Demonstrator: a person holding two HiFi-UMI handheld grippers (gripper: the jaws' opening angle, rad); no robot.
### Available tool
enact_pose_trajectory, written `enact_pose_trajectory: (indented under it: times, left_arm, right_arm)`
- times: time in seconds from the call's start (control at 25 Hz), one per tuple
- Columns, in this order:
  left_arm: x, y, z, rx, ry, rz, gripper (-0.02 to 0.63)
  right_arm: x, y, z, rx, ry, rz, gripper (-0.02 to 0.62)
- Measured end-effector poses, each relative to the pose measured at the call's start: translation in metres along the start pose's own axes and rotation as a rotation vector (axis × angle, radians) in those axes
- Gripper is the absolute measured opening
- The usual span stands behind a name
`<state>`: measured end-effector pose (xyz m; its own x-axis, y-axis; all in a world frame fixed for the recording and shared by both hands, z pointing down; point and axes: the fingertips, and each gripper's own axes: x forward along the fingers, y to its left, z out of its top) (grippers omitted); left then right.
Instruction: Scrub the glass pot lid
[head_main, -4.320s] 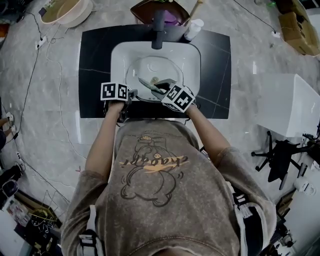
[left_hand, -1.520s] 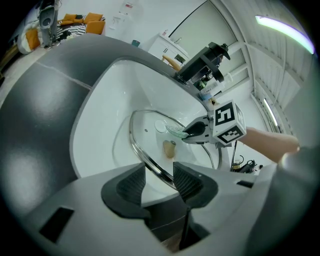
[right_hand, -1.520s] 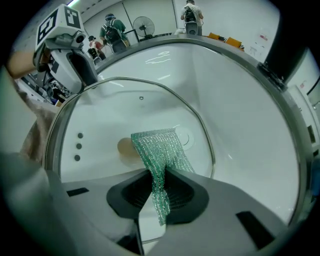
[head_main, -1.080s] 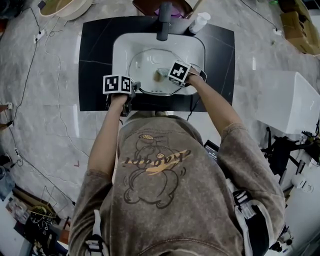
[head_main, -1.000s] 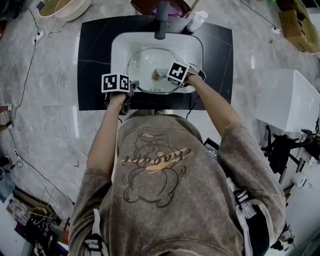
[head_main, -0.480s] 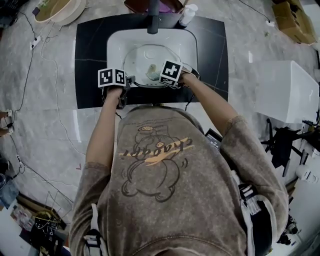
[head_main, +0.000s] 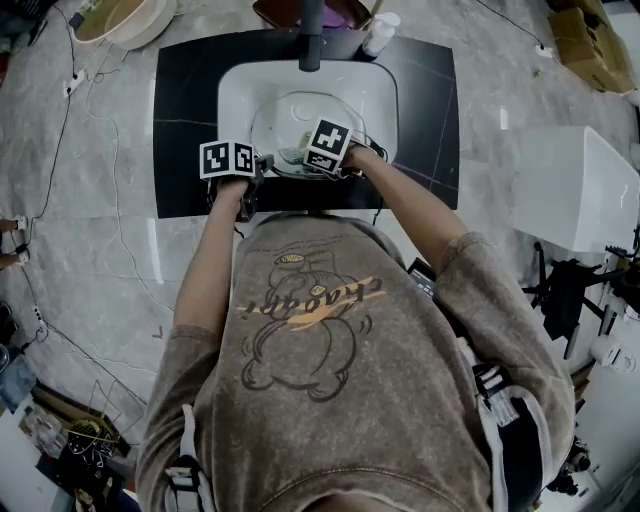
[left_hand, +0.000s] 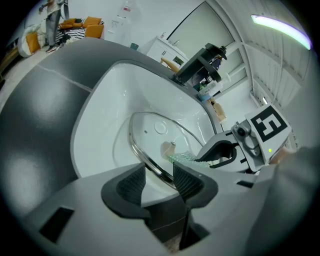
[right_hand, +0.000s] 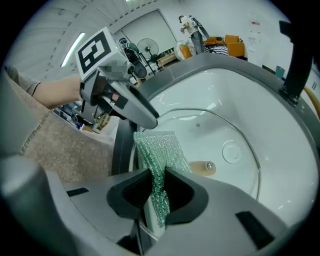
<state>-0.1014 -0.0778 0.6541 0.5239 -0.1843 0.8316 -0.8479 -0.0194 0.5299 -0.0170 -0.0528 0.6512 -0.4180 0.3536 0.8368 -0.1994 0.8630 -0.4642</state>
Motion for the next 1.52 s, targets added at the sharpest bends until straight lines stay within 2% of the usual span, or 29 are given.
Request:
enact_pose_trajectory:
  times: [0.16, 0.32, 0.52, 0.68, 0.76, 0.88, 0.92, 1.12, 1.32, 1.52]
  left_arm:
    - [0.000, 0.000, 0.001, 0.003, 0.000, 0.000, 0.176]
    - [0.000, 0.001, 0.001, 0.004, 0.005, 0.003, 0.173]
    - [0.002, 0.000, 0.001, 0.007, 0.007, -0.001, 0.173]
    - [-0.001, -0.001, 0.004, 0.001, 0.010, -0.001, 0.173]
    - [-0.001, 0.000, 0.005, -0.005, 0.011, -0.002, 0.172]
    - [-0.001, 0.000, 0.008, -0.004, 0.005, -0.002, 0.170]
    - [-0.001, 0.001, 0.008, -0.002, 0.003, -0.002, 0.170]
    - [0.000, 0.001, 0.008, -0.006, 0.003, -0.004, 0.167]
    - [0.000, 0.001, 0.009, -0.009, -0.003, -0.013, 0.167]
    - [-0.001, 0.002, 0.009, -0.015, -0.007, -0.023, 0.164]
  right_arm:
    - [0.010, -0.007, 0.019, -0.003, -0.014, 0.008, 0.084]
    - [0.020, -0.016, 0.034, -0.051, -0.032, -0.022, 0.084]
    - [0.030, -0.039, 0.047, -0.028, -0.064, -0.036, 0.084]
    - [0.036, -0.065, 0.055, -0.030, -0.048, -0.079, 0.084]
    - [0.040, -0.071, 0.054, -0.015, -0.025, -0.070, 0.084]
    - [0.048, -0.072, 0.051, 0.050, -0.021, -0.001, 0.084]
    - [0.048, -0.081, 0.050, 0.058, -0.024, -0.017, 0.084]
    - [0.027, -0.160, 0.046, -0.055, -0.021, -0.320, 0.084]
    - [0.023, -0.174, 0.024, -0.054, 0.025, -0.330, 0.084]
    - [0.015, -0.175, 0.004, -0.009, 0.040, -0.334, 0.084]
